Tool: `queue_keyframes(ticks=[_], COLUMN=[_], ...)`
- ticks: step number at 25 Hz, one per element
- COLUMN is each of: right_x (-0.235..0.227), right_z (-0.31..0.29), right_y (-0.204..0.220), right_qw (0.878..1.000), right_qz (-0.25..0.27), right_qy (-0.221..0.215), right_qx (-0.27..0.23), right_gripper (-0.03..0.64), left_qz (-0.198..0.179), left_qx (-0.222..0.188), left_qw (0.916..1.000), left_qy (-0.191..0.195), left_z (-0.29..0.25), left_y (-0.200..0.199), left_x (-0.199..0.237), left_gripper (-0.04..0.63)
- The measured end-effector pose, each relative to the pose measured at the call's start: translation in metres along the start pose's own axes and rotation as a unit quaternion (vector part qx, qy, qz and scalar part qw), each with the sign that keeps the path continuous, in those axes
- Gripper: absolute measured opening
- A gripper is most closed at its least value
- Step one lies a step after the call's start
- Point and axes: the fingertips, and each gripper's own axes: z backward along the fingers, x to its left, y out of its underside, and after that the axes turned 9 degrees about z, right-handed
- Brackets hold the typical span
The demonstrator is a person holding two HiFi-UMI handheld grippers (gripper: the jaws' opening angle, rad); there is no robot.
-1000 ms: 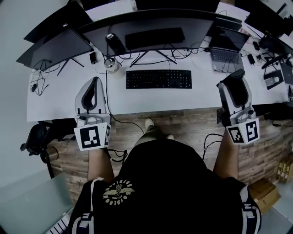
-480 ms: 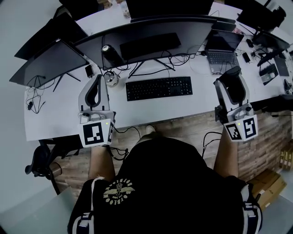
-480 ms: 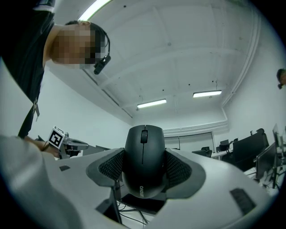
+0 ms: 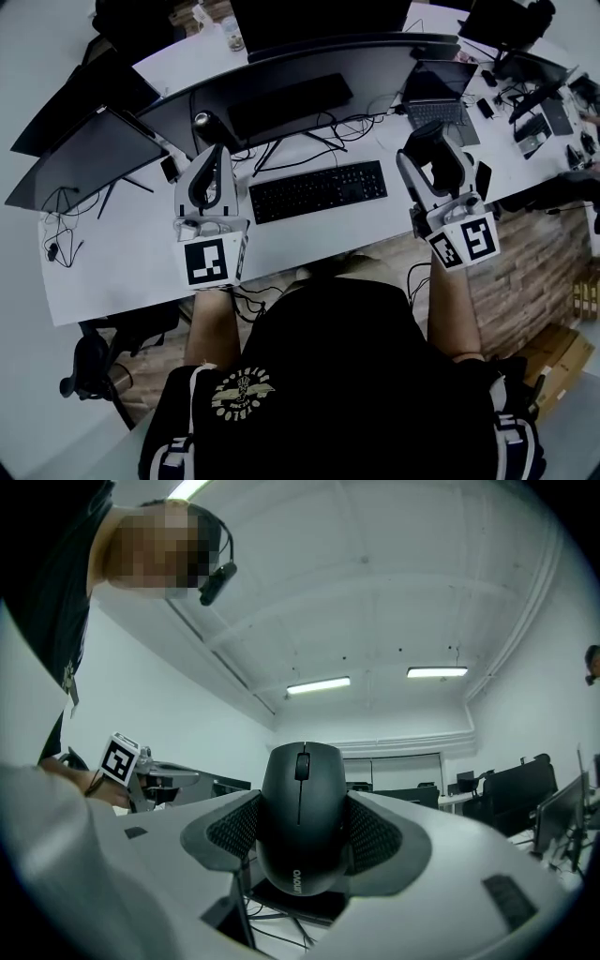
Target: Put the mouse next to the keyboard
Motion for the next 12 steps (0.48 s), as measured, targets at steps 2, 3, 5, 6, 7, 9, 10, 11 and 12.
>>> queue_keyframes(ticks=[2,3,5,6,7,9,10,11,12], right_x=[0.0,-0.002,-0.009,-0.013,-0.017,-0.024,-0.028,-0.031,-0.034], right_z=[-0.004,-0.005,-0.006,-0.006,-0.007,-0.01,-0.011,-0.013,-0.015], right_y=[0.008,0.013,0.025,0.033,0.041,0.055,0.062,0.067,0.074], right_qw=[1.0,1.0,1.0,0.999,0.999,0.998,0.997,0.997,0.996], right_qz=[0.0,-0.002,-0.007,-0.012,-0.019,-0.033,-0.038,-0.04,-0.04], right_qy=[0.0,0.001,0.006,0.008,0.009,0.009,0.007,0.004,0.001], right_qx=[0.009,0.014,0.026,0.033,0.041,0.057,0.064,0.071,0.077], right_gripper=[0.285,0.286,0.285,0.285,0.285,0.287,0.286,0.287,0.286], left_qz=[0.0,0.001,0.006,0.009,0.01,0.01,0.01,0.01,0.011], left_qx=[0.004,0.009,0.021,0.026,0.03,0.029,0.027,0.026,0.025], left_qw=[1.0,0.9999,0.9997,0.9996,0.9995,0.9994,0.9995,0.9996,0.9996], left_qy=[0.005,0.006,0.008,0.008,0.01,0.012,0.012,0.01,0.009], left_z=[-0.006,-0.01,-0.017,-0.019,-0.02,-0.025,-0.028,-0.032,-0.037], left_y=[0.008,0.014,0.028,0.034,0.036,0.033,0.031,0.029,0.03], left_x=[-0.003,-0.005,-0.011,-0.014,-0.018,-0.024,-0.027,-0.029,-0.031], left_gripper=[0.002,0.002,0.002,0.002,0.002,0.002,0.002,0.002,0.002])
